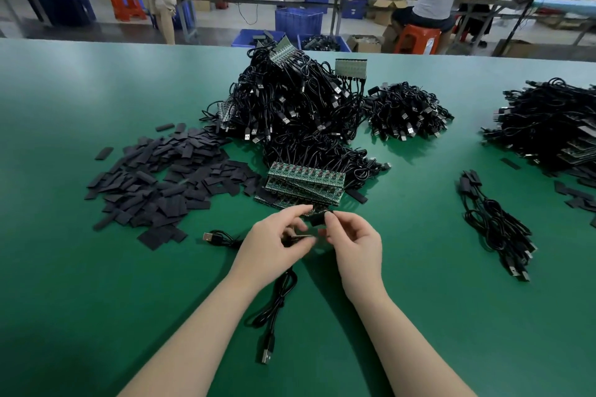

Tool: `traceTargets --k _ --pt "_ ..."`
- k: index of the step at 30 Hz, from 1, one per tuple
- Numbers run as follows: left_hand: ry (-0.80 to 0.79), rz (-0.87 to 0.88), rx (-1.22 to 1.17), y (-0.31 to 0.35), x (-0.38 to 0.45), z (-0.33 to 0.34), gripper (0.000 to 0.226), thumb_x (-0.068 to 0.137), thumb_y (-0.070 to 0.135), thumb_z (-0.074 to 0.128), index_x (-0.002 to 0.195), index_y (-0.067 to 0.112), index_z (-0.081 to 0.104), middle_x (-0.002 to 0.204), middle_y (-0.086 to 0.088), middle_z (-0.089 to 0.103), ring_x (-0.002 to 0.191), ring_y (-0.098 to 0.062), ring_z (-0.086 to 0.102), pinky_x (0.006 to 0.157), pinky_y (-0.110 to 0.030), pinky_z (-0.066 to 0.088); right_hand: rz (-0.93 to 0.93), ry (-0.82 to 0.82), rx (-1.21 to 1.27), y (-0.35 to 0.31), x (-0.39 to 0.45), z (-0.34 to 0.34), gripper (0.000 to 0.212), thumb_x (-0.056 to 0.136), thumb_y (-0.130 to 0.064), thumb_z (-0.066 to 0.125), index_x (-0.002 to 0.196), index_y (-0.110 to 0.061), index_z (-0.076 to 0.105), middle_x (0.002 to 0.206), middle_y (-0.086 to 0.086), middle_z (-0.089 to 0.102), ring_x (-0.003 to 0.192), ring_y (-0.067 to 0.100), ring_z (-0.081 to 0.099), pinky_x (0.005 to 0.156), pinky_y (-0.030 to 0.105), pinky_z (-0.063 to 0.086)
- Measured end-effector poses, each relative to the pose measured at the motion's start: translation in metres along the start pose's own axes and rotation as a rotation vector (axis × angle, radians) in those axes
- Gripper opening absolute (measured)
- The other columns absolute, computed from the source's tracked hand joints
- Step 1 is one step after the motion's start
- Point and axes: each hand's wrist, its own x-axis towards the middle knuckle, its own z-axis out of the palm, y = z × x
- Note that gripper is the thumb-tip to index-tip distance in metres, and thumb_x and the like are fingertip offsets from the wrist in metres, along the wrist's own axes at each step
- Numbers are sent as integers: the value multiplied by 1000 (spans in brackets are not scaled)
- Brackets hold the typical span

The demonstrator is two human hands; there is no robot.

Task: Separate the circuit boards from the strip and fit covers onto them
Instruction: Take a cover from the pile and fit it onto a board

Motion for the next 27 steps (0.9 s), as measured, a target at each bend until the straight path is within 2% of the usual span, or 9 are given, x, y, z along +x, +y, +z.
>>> traceTargets --k 2,4,9,14,22,27 --pt "0 12 57 0 -2 0 50 78 32 72 121 53 57 97 26 62 89 -4 59 79 -15 47 0 49 44 0 0 -1 5 90 -13 70 86 -15 72 73 0 73 66 5 66 63 16 50" --pt "60 27 97 2 -3 -1 42 80 23 75 113 46 65 92 25 63 89 -3 59 79 -15 47 -2 61 58 0 0 -2 4 90 -12 70 87 -14 71 74 0 73 68 6 68 63 17 51" --pt "204 46 113 7 -6 -2 26 78 25 81 102 34 76 95 25 68 95 6 61 83 -10 46 -3 37 51 -1 -1 1 4 90 -11 70 88 -15 69 76 -4 73 70 10 71 61 16 51" --pt "283 13 90 10 -10 -2 30 76 30 82 103 38 76 98 20 73 92 4 65 83 -21 53 -3 15 25 -1 -2 0 5 90 -10 70 89 -15 69 78 0 74 70 11 71 61 16 51" --pt "221 47 251 16 -9 -3 31 88 43 68 117 34 70 106 11 73 90 -12 67 76 -31 55 13 -21 7 -2 -2 0 4 90 -11 70 90 -15 69 78 2 73 67 8 68 62 17 51" --pt "176 74 316 17 -9 -3 32 86 42 71 116 32 71 101 9 74 79 -17 63 70 -24 44 25 -35 18 -3 -2 -1 4 90 -12 71 91 -15 70 77 5 72 68 10 67 62 21 54"
